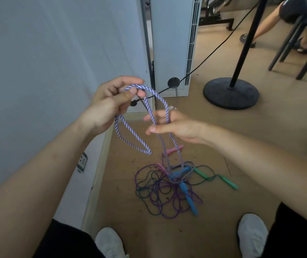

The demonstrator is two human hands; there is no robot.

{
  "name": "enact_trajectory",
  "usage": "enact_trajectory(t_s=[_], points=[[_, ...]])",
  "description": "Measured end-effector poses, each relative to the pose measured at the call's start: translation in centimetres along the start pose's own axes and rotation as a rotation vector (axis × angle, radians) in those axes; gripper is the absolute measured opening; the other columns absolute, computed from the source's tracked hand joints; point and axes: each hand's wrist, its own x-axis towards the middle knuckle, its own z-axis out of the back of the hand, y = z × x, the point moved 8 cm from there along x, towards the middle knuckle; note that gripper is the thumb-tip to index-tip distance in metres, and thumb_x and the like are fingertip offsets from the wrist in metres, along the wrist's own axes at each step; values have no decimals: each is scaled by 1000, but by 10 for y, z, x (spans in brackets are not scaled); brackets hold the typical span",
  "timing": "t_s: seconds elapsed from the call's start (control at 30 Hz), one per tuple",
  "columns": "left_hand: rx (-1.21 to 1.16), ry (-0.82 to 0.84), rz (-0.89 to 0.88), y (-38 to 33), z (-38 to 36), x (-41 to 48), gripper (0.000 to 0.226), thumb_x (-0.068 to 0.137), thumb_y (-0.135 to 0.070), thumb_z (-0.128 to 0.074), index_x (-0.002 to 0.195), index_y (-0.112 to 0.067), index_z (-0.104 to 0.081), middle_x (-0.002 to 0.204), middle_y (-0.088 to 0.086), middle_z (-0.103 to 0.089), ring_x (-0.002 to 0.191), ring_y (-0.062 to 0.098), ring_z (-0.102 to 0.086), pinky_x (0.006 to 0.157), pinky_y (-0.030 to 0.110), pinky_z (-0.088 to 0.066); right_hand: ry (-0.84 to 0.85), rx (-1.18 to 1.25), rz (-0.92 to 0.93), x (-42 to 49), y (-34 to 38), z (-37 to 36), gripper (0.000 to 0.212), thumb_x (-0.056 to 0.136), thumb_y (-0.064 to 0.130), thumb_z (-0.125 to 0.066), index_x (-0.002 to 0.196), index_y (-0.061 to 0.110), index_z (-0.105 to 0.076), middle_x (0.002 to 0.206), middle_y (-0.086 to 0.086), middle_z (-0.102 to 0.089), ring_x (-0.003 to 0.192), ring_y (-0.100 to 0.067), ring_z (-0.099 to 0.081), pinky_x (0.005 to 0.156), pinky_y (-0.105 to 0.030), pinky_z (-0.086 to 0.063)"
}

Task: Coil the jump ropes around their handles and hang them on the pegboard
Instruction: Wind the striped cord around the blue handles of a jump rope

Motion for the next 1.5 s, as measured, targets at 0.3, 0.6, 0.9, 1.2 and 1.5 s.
enact_trajectory(t_s=[0.3,0.6,0.9,1.2,1.5], points=[[385,-781,254,66,144,-28,23,99,-8,-55,118,-3,-66,102,16,-73,62,7,-61,60,19,-52,23,-337,-376,-31,-77,62,17,100,24,-55,97,10,-64,78,-3,-63,72,-16,-64,70,-25,-52],[775,-197,561,108,83,-24,35,88,-19,-73,122,-20,-66,112,3,-71,98,18,-64,78,25,-46,6,-188,-151,-19,-44,39,25,106,23,-44,108,12,-66,61,7,-38,56,-12,-36,60,-28,-38],[414,399,256,90,-66,-19,35,90,-13,-72,124,-8,-66,113,6,-73,106,7,-66,90,22,-53,37,-88,-124,-14,-33,20,19,102,20,-53,94,12,-69,66,-2,-57,61,-14,-55,61,-29,-50],[748,-420,215,70,55,1,20,97,-25,-58,87,-16,-73,76,4,-69,67,19,-60,67,28,-52,-15,-239,-295,-31,-56,72,13,97,18,-62,86,11,-64,70,-2,-67,70,-16,-68,62,-22,-52],[767,-173,540,124,54,-18,13,88,-24,-72,101,-22,-70,105,4,-72,103,21,-67,89,31,-50,-79,-98,-138,-29,-36,73,12,99,18,-58,99,8,-64,81,-8,-51,63,-9,-53,83,-39,-55]])
